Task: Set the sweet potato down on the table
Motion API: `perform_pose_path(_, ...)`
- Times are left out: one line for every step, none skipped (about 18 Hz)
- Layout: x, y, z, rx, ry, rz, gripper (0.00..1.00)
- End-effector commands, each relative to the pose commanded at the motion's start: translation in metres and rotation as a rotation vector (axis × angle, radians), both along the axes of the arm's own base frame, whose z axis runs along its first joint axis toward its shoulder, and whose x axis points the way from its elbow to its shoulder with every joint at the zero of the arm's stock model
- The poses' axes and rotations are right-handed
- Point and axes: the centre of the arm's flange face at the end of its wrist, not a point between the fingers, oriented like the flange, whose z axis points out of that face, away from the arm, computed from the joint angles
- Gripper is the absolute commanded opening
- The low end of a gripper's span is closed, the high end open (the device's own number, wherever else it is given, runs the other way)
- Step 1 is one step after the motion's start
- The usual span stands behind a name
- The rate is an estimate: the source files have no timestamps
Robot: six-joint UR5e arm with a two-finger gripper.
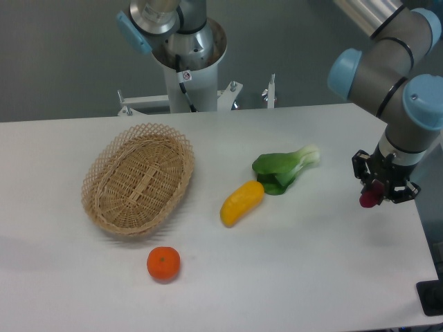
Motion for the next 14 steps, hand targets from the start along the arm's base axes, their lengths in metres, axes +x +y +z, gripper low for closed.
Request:
perform_pose_path(0.000,0.000,0.000,0.000,0.000,0.002,0.08)
perform_pose_path(0.000,0.000,0.000,0.000,0.000,0.002,0.08)
perform_pose_path(0.001,0.001,-0.001,0.000,-0.002,0.002,0.08)
perform_pose_path(0.001,0.001,-0.001,0.000,-0.002,0.002,0.08)
perform_pose_path(0.002,0.001,0.000,-0.001,0.000,0.000,0.08)
perform_pose_path(0.002,0.002,-0.001,-0.002,-0.003,0.002,0.09)
perform_pose_path(0.004,0.004,0.000,-0.003,-0.001,0.000,0.09)
perform_pose_path(0.006,0.007,-0.001,-0.003,-0.002,-0.003,0.09)
perform_pose_path(0.007,0.008,-0.002,-0.005,-0.003,-0.006,0.10)
perform_pose_path(0.011,0.009,-0.005,-0.006,-0.009,-0.007,0.10)
perform_pose_path(0.014,0.010,-0.008,-0.007,-0.016,-0.003,0.10)
perform_pose_path(0.018,0.013,-0.008,-0.003,-0.011,0.006,0.10)
perform_pose_path(0.025,0.023,-0.010,-0.003,-0.013,0.009,0.10)
perform_pose_path(0.031,0.031,-0.011,-0.003,-0.016,0.026,0.10)
